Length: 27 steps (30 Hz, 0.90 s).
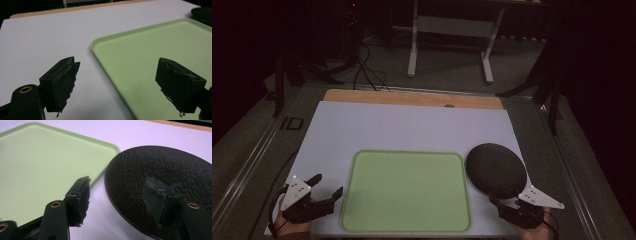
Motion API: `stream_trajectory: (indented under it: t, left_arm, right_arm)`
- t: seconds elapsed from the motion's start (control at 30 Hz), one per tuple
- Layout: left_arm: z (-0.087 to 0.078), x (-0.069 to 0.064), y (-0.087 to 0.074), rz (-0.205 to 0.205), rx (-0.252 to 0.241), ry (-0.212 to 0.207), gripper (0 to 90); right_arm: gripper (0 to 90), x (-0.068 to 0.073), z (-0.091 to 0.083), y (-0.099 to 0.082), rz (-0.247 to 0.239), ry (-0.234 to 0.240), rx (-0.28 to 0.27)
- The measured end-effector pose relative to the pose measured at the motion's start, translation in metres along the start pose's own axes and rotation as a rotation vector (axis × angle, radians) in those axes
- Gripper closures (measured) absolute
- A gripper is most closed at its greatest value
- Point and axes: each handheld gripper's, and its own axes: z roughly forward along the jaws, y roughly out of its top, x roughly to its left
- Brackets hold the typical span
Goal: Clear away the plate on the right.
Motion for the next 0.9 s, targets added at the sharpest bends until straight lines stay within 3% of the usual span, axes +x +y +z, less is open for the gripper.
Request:
stream_trajectory:
  t: [0.3, 0.5, 0.73, 0.9]
  left_arm:
    - [0.0, 0.004, 0.001, -0.021, -0.011, -0.002, 17.0]
    - [0.002, 0.004, 0.002, -0.01, -0.007, -0.013, 17.0]
    - [0.005, 0.005, 0.001, -0.015, 0.008, -0.014, 16.9]
    - [0.007, 0.006, 0.0, -0.02, 0.013, -0.001, 16.9]
  right_arm:
    - [39.4, 0.0, 0.001, -0.001, -0.025, -0.027, 0.001]
    - [39.9, 0.001, 0.003, -0.002, -0.043, -0.036, 0.007]
    - [36.5, -0.004, 0.001, 0.0, -0.036, -0.049, 0.015]
    - [34.1, -0.012, 0.001, -0.003, -0.061, -0.058, 0.059]
